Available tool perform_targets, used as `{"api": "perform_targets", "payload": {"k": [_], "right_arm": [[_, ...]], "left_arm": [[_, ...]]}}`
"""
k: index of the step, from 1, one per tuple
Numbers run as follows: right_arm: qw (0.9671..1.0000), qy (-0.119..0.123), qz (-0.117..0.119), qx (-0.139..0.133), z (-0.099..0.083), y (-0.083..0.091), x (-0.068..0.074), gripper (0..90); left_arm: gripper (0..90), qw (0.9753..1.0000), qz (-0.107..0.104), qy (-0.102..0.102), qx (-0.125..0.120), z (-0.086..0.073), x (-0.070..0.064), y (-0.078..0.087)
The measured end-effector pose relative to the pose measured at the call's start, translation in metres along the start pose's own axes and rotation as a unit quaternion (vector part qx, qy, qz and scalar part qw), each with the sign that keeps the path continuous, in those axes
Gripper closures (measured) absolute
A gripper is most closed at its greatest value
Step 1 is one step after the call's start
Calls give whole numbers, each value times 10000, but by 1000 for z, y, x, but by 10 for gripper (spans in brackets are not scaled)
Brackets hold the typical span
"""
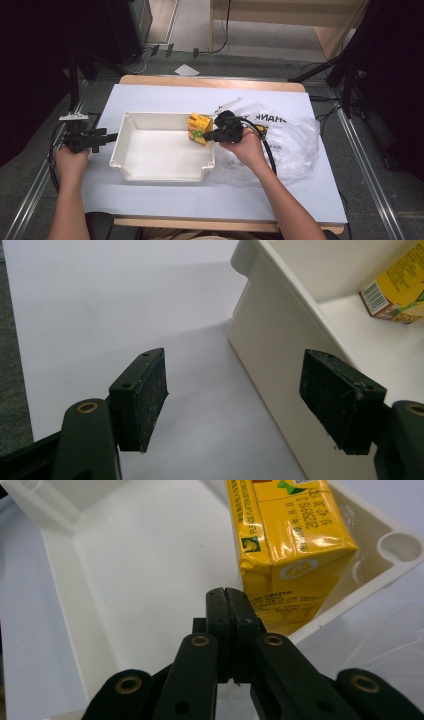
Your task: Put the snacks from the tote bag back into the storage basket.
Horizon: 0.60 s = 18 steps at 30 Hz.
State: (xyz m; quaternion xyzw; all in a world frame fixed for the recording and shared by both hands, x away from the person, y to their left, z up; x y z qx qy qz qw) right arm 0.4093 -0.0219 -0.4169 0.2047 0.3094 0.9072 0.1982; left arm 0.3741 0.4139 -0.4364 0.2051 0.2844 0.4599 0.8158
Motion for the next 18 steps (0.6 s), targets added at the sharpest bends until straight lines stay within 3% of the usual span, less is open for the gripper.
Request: {"api": "perform_targets", "payload": {"k": [18], "right_arm": [[9998, -113, -142, -110, 1, 5, -7, 900]], "left_arm": [[285, 10000, -3, -14, 23, 0, 0, -1]]}}
Point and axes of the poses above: each handheld gripper's, and its own axes: y roughly backward along the jaws, z roughly out of its top, x roughly to its left, the point moved 2 cm from there along -y, roughly forward along the jaws, and after that the axes turned 5 degrees about -x, right-handed, at the moved point
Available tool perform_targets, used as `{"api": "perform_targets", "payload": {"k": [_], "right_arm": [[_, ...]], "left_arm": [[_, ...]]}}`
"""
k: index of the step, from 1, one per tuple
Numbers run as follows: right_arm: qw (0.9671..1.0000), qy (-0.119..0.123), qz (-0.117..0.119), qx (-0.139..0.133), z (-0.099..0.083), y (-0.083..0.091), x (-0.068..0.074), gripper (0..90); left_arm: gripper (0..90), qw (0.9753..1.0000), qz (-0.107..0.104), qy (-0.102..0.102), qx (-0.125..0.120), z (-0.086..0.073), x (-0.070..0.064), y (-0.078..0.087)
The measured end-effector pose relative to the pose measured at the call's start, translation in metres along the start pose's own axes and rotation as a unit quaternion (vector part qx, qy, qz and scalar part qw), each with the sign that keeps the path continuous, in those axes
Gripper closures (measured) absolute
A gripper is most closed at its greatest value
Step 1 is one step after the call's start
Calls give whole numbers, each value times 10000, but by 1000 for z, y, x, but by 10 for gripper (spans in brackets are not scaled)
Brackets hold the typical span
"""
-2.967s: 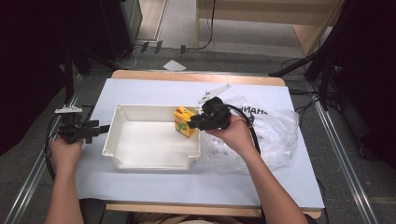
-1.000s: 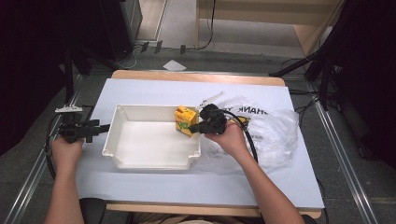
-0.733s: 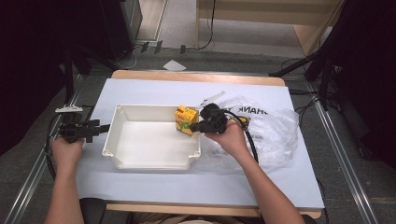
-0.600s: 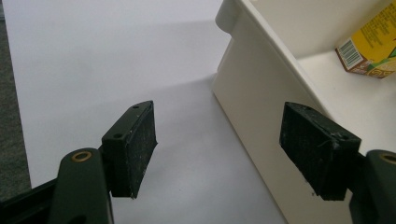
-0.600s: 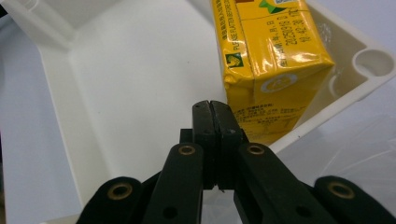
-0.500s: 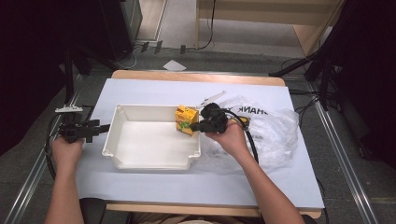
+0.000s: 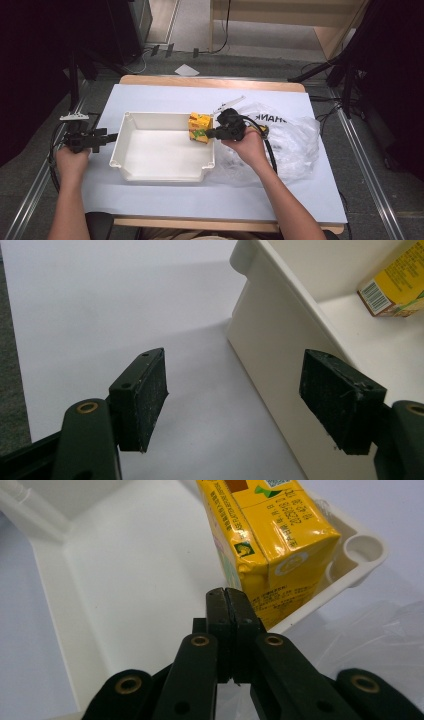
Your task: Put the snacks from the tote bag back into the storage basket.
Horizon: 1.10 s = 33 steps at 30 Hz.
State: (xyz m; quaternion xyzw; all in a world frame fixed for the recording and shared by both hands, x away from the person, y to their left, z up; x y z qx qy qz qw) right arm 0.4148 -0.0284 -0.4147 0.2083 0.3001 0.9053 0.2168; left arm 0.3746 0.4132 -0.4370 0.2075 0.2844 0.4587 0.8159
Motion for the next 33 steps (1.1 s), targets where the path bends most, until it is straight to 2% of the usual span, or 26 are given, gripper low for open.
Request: {"api": "perform_targets", "payload": {"k": [12, 23, 33], "right_arm": [[9999, -100, -62, -72, 1, 1, -4, 900], [9999, -122, 4, -95, 0, 3, -6, 900], [10000, 17, 54, 9, 0, 3, -1, 881]], "left_arm": [[285, 10000, -7, 6, -3, 0, 0, 0], [285, 10000, 0, -1, 10, 0, 0, -1], [285, 10000, -8, 17, -23, 0, 0, -1]]}}
Point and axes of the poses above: each handheld gripper's, and its own axes: y roughly backward along the jaws, z roughly out of its top, x roughly to its left, the point moved 2 cm from there along -y, roughly forward along the jaws, and after that the axes turned 5 degrees about -x, right-handed, at the moved point
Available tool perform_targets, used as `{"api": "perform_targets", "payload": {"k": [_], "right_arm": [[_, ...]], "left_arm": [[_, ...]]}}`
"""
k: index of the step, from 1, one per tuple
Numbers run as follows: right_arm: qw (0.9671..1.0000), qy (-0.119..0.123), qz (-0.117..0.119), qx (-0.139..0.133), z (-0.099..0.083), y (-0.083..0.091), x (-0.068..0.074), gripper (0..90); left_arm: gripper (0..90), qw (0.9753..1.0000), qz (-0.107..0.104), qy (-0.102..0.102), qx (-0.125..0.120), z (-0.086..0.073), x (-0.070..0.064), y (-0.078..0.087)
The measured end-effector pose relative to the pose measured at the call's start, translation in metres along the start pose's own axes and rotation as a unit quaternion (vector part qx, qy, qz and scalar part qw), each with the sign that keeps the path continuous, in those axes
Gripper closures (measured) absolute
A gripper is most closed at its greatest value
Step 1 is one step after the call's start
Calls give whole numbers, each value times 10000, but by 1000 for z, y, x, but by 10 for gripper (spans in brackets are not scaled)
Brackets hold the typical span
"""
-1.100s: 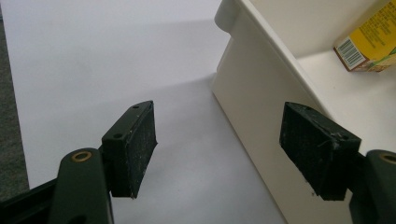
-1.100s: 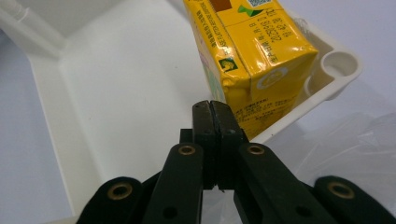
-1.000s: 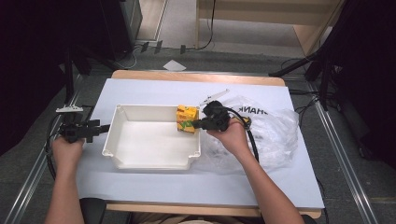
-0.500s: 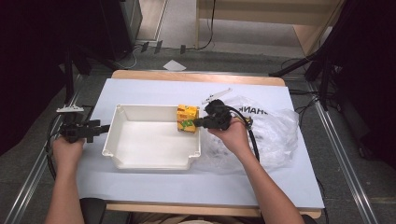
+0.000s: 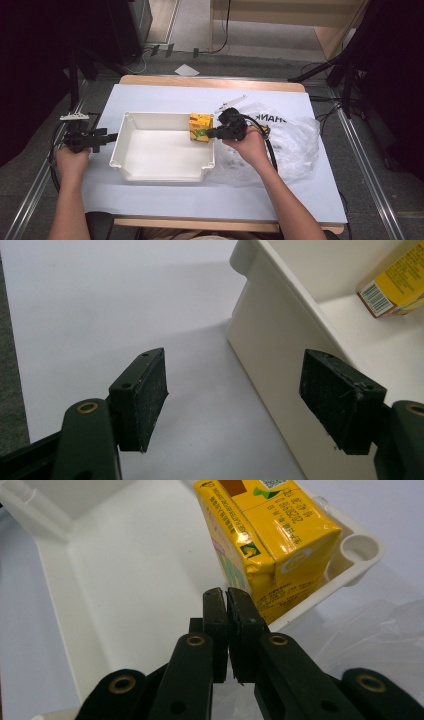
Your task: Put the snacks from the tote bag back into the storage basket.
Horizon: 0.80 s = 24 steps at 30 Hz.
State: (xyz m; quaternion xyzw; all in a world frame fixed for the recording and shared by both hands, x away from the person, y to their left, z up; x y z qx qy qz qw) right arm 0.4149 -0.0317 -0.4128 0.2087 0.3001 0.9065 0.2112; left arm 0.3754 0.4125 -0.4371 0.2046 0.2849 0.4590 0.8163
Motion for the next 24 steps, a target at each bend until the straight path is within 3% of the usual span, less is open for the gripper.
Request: {"api": "perform_targets", "payload": {"k": [5, 8, 14, 24], "right_arm": [[9999, 100, 48, 41, 2, 5, 5, 832], [9994, 235, 87, 239, 4, 7, 7, 780], [9990, 332, 150, 269, 7, 14, 9, 705], [9988, 70, 353, 335, 8, 26, 0, 538]], "left_arm": [[285, 10000, -12, 22, -13, 0, 1, -1], [285, 10000, -13, -4, 43, 0, 1, -1], [285, 10000, -14, 1, 31, 0, 1, 0], [284, 10000, -10, 8, 46, -1, 1, -1]]}}
Point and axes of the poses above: each handheld gripper's, and its own axes: y roughly backward along the jaws, z roughly out of its top, x roughly to its left, the point moved 2 cm from there along -y, roughly forward along the jaws, and after that the axes turned 5 degrees about -x, right-handed, at the moved point
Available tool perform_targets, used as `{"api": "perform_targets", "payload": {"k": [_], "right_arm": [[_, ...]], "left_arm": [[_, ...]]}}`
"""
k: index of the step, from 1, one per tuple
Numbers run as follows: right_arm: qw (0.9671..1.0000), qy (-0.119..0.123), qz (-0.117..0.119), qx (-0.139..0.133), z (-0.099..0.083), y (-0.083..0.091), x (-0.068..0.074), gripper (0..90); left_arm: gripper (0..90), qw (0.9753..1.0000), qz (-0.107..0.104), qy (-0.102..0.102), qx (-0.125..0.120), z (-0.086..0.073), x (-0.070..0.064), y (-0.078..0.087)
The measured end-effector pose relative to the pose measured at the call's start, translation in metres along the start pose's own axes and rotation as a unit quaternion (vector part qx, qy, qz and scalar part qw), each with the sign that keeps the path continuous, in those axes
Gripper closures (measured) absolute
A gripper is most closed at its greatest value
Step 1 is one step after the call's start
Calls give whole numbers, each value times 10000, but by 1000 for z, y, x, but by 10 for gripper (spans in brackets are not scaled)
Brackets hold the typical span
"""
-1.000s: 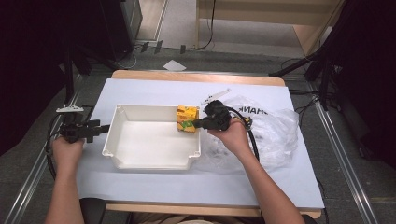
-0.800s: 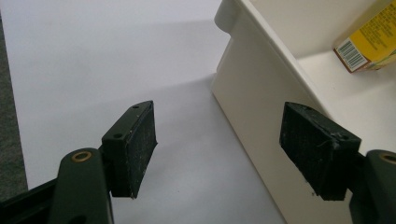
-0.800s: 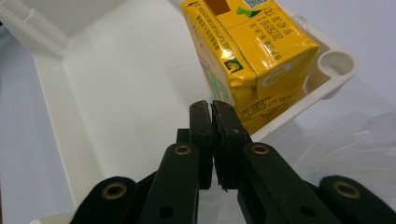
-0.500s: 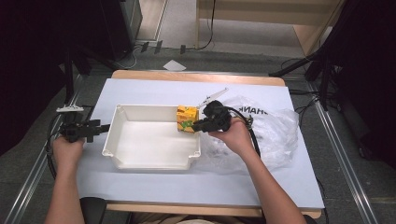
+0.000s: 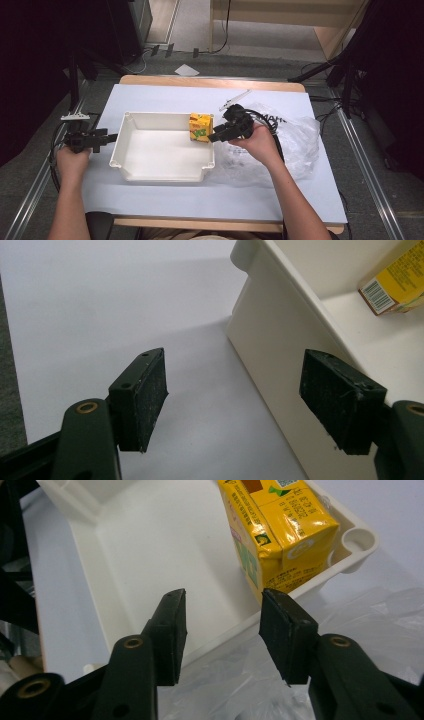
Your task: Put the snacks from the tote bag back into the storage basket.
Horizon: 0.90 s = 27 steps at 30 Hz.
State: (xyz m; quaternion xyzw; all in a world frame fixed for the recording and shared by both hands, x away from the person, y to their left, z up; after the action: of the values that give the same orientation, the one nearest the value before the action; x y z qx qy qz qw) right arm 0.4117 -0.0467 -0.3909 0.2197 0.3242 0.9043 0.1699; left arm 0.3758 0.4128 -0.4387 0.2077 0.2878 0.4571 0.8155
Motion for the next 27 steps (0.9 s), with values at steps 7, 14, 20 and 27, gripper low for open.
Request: {"api": "perform_targets", "payload": {"k": [7, 14, 20, 27], "right_arm": [[10000, -96, -18, -9, -1, 10, -6, 510], [9995, -284, -91, -108, -4, 20, -18, 455], [9989, -395, -190, -172, -8, 24, -27, 401], [9980, -288, -565, -45, -13, 30, -36, 314]], "left_arm": [[283, 10000, -10, -13, 26, 0, 0, 1], [280, 10000, 9, 16, 26, -1, 0, 0], [279, 10000, 7, 25, 42, -1, 0, 0], [276, 10000, 15, 29, 67, -1, 0, 0]]}}
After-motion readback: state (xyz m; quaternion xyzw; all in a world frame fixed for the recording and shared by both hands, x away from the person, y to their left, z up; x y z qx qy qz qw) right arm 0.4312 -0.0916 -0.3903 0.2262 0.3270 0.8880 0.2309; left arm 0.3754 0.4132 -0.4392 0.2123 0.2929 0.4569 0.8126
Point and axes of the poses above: each handheld gripper's, and its own axes: y roughly backward along the jaws, z roughly out of its top, x roughly to its left, the point moved 2 cm from there along -y, roughly forward along the jaws, and after that the axes turned 5 degrees about -x, right-handed, at the moved point
